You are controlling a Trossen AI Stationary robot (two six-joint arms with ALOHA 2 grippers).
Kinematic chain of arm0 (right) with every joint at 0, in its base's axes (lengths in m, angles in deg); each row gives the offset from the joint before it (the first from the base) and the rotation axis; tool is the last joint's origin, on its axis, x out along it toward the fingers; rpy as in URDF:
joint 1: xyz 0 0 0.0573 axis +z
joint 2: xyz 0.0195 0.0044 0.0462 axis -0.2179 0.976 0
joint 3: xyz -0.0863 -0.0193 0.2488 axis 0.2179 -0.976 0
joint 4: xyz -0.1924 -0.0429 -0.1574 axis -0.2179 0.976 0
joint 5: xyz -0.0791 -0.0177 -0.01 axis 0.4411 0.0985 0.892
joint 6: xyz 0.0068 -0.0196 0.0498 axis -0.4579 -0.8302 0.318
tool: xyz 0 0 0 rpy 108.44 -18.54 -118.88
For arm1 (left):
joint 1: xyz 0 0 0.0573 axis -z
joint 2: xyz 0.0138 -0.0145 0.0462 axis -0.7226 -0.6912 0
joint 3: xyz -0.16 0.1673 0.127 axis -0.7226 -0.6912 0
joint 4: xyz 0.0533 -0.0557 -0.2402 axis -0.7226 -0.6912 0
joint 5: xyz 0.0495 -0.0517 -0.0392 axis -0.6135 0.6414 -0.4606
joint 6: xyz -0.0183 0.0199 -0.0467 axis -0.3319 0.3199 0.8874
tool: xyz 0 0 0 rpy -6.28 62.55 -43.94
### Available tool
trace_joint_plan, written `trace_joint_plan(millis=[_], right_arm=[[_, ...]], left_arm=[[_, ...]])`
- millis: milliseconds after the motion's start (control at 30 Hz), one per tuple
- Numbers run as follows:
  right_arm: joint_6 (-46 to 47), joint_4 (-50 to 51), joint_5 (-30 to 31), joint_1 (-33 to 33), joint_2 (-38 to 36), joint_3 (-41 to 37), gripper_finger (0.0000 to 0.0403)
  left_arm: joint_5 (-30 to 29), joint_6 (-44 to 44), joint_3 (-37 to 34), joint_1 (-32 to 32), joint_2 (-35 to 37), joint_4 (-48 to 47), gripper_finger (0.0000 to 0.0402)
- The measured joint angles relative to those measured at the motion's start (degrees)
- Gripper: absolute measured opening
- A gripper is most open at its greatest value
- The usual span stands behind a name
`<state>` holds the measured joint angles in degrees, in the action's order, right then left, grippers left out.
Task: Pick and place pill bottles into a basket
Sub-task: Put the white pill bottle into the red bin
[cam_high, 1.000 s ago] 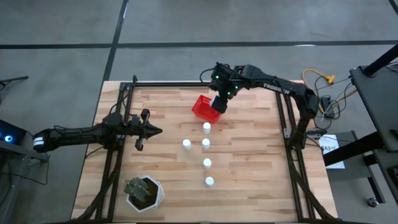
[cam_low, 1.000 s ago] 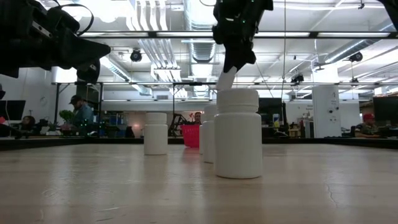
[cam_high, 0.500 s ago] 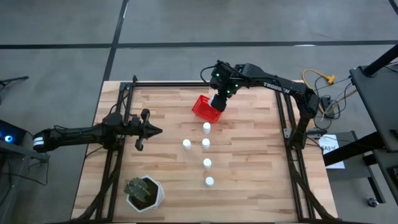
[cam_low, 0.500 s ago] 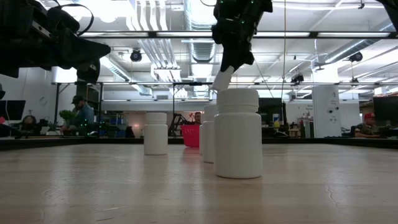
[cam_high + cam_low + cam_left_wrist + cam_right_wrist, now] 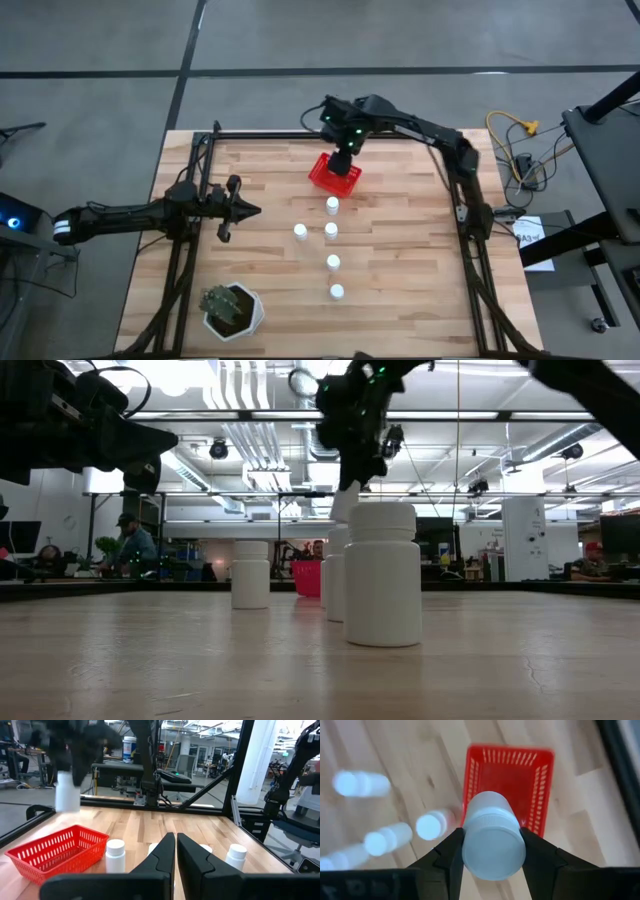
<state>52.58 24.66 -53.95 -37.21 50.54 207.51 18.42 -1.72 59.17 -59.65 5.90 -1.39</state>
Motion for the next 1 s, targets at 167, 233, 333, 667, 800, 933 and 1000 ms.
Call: trace_joint_plan(millis=[167, 233, 333, 667, 800, 933, 1000], right_arm=[[-1.9, 2.6, 1.2, 0.0, 5.8, 5.6, 0.0143], [-2.4, 2.6, 1.2, 0.0, 7.0, 6.6, 0.0143], [-2.6, 2.7, 1.2, 0.0, 7.5, 6.9, 0.0143], [-4.0, 5.2, 5.6, -0.7, 6.5, 4.9, 0.0143], [-3.9, 5.1, 5.7, -0.7, 6.3, 4.2, 0.0143], [-3.8, 4.8, 5.7, -0.7, 5.7, 3.1, 0.0143], [-3.9, 4.3, 5.7, -0.7, 5.2, 2.1, 0.0143]], left_arm=[[0.0, 0.0, 0.0, 0.0, 0.0, 0.0, 0.0001], [0.0, 0.0, 0.0, 0.0, 0.0, 0.0, 0.0001], [0.0, 0.0, 0.0, 0.0, 0.0, 0.0, 0.0001], [0.0, 0.0, 0.0, 0.0, 0.0, 0.0, 0.0001], [0.0, 0.0, 0.0, 0.0, 0.0, 0.0, 0.0001], [0.0, 0.0, 0.0, 0.0, 0.0, 0.0, 0.0001], [0.0, 0.0, 0.0, 0.0, 0.0, 0.0, 0.0001]])
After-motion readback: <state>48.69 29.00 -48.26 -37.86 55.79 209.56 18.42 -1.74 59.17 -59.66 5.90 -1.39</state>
